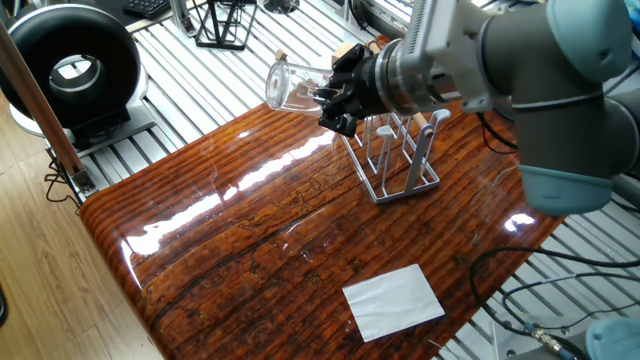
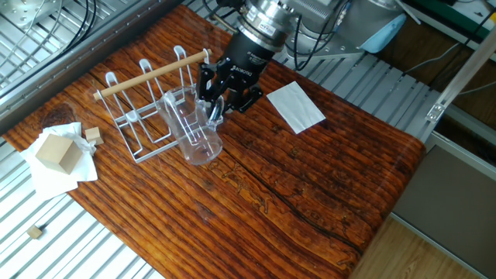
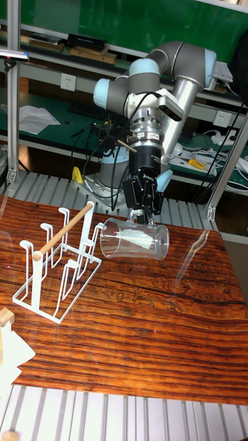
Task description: Put the cup on the cup rack
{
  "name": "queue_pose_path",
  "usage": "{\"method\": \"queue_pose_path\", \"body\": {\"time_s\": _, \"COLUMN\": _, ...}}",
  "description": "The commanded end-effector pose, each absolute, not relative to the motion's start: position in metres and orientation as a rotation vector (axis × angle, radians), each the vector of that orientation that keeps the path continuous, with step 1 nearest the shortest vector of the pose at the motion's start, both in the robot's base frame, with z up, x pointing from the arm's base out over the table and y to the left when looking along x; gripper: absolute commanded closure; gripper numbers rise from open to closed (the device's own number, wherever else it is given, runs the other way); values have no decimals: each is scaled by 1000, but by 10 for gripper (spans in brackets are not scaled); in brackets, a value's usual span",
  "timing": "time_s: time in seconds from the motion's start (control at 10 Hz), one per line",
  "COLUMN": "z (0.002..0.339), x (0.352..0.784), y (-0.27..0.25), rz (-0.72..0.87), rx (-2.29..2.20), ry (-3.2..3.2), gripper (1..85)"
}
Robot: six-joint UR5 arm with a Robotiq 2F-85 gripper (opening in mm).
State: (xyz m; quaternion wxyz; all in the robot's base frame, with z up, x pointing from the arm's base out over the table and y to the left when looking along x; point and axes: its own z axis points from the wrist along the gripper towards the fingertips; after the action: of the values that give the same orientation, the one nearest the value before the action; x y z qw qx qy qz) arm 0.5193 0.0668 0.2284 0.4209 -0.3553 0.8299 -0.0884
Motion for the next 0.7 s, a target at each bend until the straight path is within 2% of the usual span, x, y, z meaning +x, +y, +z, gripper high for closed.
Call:
{"method": "queue_pose_path", "body": {"time_s": 0.0, "z": 226, "x": 516, "y": 68, "rz": -257, "rx": -923, "ry": 2102, "gripper": 847}}
{"method": "queue_pose_path", "body": {"time_s": 0.6, "z": 217, "x": 501, "y": 70, "rz": -271, "rx": -985, "ry": 2176, "gripper": 847}}
